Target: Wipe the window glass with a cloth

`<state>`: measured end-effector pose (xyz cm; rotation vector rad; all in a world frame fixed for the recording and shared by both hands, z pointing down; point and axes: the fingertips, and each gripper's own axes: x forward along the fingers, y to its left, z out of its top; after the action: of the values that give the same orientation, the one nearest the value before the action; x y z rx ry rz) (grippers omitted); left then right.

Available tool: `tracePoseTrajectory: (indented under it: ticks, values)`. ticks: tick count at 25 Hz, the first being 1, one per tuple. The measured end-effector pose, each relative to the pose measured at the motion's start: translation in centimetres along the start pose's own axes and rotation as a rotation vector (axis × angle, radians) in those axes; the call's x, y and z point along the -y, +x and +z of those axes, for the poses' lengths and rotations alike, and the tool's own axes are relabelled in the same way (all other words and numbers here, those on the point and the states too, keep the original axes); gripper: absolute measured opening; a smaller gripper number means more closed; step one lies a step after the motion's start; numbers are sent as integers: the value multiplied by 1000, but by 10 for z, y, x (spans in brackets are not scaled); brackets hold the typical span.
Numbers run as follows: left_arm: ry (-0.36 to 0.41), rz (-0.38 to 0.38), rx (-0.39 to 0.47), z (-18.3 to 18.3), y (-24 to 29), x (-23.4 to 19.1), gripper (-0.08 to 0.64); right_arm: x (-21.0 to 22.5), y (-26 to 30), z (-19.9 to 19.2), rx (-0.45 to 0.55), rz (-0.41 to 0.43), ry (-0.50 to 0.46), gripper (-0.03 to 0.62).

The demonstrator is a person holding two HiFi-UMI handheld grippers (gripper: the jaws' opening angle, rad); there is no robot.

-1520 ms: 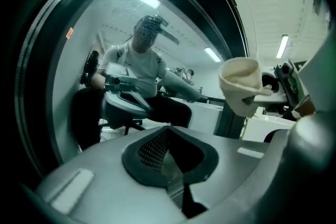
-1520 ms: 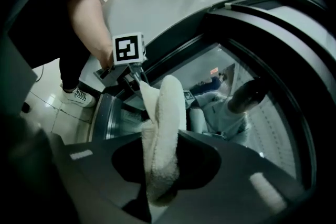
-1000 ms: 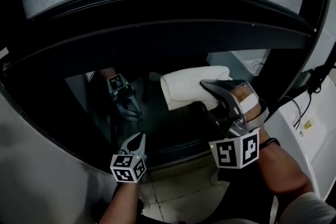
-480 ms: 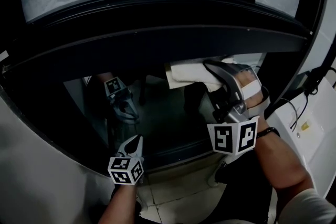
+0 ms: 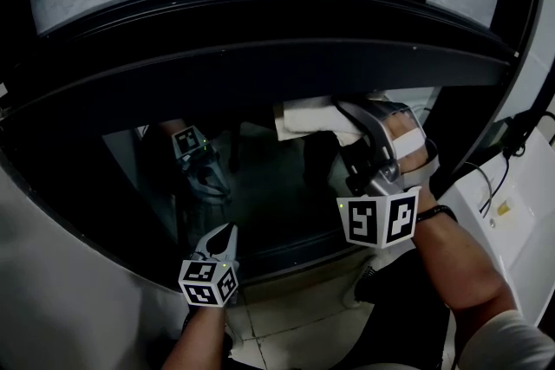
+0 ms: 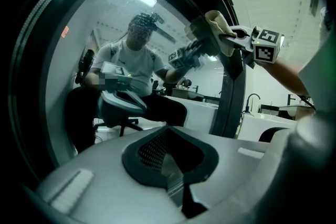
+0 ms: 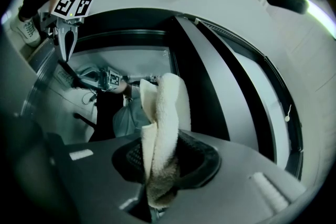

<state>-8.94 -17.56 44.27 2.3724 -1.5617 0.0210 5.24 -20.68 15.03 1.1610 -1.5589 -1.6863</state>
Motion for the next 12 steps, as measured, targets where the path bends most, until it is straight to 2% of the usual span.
tracePoseTrajectory:
  ticks: [6, 12]
  values:
    - [-2, -3, 3, 1, -1, 0, 17, -8, 5, 0, 5, -32, 21, 84]
    - [-6, -17, 4, 1, -3, 3, 17, -12, 4, 2, 35, -109, 96, 84]
